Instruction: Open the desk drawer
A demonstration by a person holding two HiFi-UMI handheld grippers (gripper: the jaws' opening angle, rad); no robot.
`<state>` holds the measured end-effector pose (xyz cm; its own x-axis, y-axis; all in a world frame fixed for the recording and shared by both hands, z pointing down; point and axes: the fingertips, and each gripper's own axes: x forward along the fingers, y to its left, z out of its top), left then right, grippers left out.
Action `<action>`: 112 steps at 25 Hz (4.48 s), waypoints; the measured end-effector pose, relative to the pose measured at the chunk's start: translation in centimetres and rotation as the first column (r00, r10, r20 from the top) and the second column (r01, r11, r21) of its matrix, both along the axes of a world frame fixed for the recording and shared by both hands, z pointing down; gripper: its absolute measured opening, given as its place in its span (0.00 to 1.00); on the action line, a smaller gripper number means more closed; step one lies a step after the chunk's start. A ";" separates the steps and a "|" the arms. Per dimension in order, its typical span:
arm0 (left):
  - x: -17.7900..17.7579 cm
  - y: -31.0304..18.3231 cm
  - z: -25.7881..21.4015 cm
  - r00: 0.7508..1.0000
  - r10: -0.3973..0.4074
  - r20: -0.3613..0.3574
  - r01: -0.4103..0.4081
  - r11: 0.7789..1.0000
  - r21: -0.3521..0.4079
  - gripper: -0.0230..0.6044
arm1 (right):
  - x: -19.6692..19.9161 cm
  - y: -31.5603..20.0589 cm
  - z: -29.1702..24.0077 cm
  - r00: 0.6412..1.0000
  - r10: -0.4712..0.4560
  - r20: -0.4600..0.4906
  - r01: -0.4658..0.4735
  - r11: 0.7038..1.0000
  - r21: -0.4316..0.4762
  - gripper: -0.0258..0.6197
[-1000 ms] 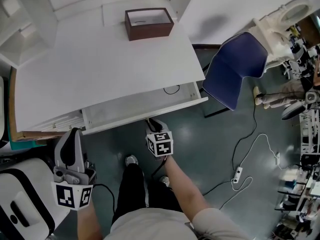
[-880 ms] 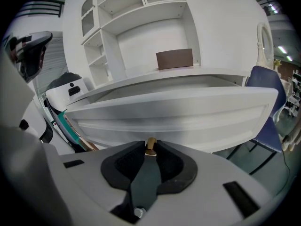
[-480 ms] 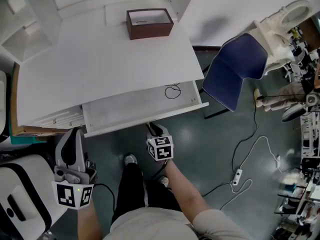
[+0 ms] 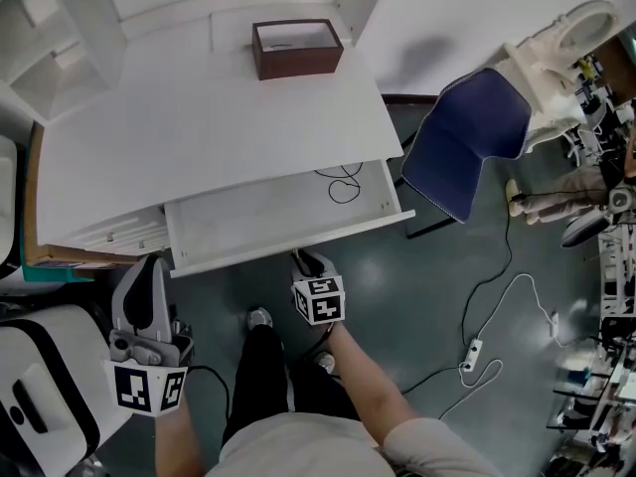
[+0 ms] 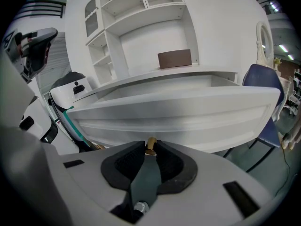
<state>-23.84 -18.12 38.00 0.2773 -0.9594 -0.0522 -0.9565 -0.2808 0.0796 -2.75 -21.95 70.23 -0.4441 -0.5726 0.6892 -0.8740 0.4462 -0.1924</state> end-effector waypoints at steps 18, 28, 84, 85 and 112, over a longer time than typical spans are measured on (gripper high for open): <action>0.3 2.1 -0.3 1.000 -0.013 0.004 0.013 1.000 0.010 0.04 | 0.6 2.2 0.1 1.000 -0.001 0.001 0.001 1.000 0.000 0.16; 0.8 2.9 -0.5 1.000 -0.010 0.010 0.010 1.000 0.015 0.04 | 1.0 3.4 0.0 1.000 0.000 -0.001 0.000 1.000 0.000 0.16; 9.2 9.6 -6.8 0.996 0.079 0.036 -0.083 0.989 0.124 0.04 | 8.4 8.1 -29.8 0.994 -0.027 0.104 -0.035 0.832 0.554 0.04; 9.3 9.7 -7.0 0.996 0.079 0.036 -0.083 0.988 0.128 0.04 | 8.4 8.2 -30.6 0.994 -0.032 0.103 -0.032 0.822 0.568 0.04; 10.2 13.7 -9.9 1.000 0.018 0.018 -0.021 0.984 0.180 0.04 | 11.1 13.1 -41.4 0.988 -0.052 0.146 -0.074 0.666 0.742 0.04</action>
<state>-13.60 -4.47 28.09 0.2977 -0.9292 -0.2189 -0.9515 -0.3074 0.0110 8.34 -8.89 28.78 -0.4899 -0.8709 -0.0385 -0.8704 0.4862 0.0776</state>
